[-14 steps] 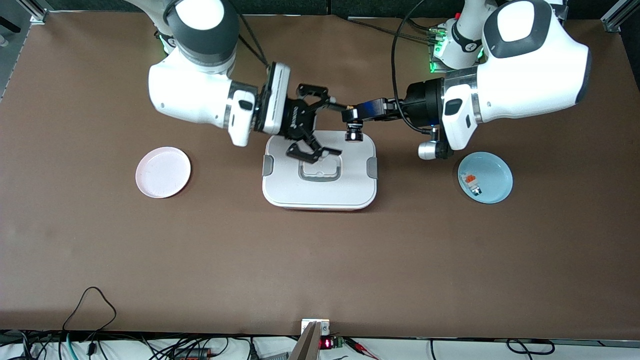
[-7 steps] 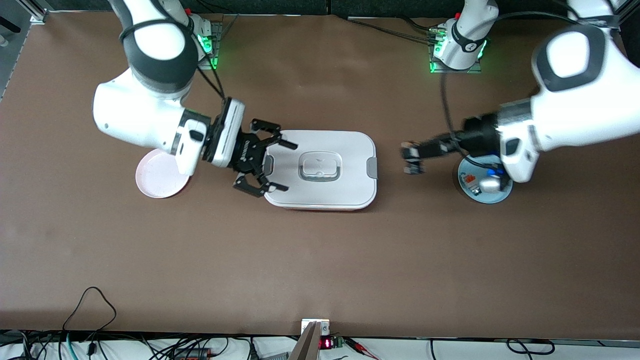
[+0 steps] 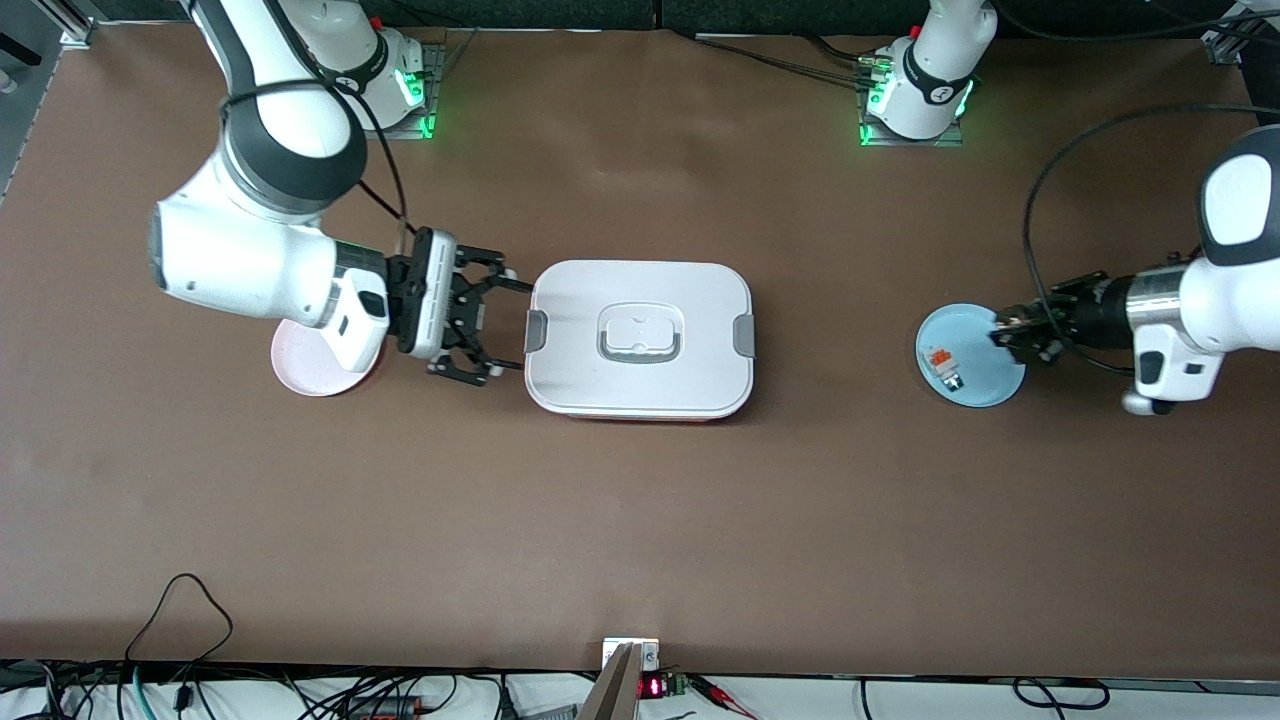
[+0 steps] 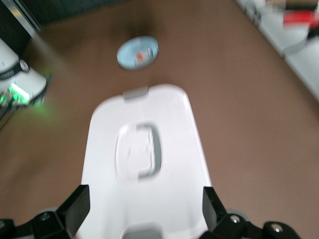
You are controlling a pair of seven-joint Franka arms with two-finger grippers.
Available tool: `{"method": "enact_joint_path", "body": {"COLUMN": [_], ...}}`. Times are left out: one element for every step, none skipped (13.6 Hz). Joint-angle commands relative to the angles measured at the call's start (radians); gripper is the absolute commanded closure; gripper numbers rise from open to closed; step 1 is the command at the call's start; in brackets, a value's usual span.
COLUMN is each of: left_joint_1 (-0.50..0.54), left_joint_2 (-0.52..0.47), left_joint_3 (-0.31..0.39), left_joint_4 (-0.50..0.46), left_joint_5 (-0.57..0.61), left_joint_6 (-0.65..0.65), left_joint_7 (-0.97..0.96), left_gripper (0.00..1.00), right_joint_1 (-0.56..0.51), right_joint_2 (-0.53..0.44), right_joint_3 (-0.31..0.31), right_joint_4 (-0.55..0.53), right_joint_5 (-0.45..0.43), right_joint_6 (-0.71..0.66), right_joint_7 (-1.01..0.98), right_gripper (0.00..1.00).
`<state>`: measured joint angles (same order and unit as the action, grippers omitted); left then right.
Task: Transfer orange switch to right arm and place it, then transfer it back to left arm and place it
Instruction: 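Lower the switch onto the light blue plate and open the left gripper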
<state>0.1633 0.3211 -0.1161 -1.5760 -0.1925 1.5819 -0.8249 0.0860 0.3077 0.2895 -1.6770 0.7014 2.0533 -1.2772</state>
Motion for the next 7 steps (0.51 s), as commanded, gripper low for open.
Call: {"method": "enact_joint_path", "body": {"left_joint_1": [0.010,0.012,0.013,0.013,0.013,0.013,0.016], "left_joint_2": [0.058,0.067,0.073,0.084,0.098,0.104,0.102], "left_joint_3": [-0.004,0.006,0.021,0.039,0.039,0.042,0.044], "left_joint_4": [0.014,0.014,0.011,0.011,0.008,-0.002,-0.043], "left_joint_5": [0.102,0.128,0.133,0.161,0.203,0.220,0.244], "left_joint_6": [-0.011,0.006,0.035,0.052,0.068,0.091,0.139], "left_joint_7": [-0.159,-0.239,-0.317,-0.392,-0.484,-0.581,-0.649], "left_gripper": [0.81,0.83,0.85,0.85,0.85,0.86,0.86], "right_joint_1": [-0.017,-0.020,-0.047,-0.069,-0.084,-0.092,-0.094], "right_joint_2": [-0.045,-0.047,-0.045,-0.047,-0.053,-0.061,-0.068], "right_joint_3": [0.010,0.008,0.002,0.002,-0.001,-0.010,-0.033], "right_joint_4": [-0.024,-0.029,-0.029,-0.030,-0.027,-0.027,-0.023], "right_joint_5": [-0.129,-0.144,-0.160,-0.164,-0.168,-0.177,-0.183], "right_joint_6": [-0.039,-0.050,-0.080,-0.112,-0.136,-0.153,-0.180], "right_joint_7": [0.157,0.198,0.278,0.368,0.457,0.549,0.675], "right_gripper": [0.00,0.00,0.00,0.00,0.00,0.00,0.00]}}
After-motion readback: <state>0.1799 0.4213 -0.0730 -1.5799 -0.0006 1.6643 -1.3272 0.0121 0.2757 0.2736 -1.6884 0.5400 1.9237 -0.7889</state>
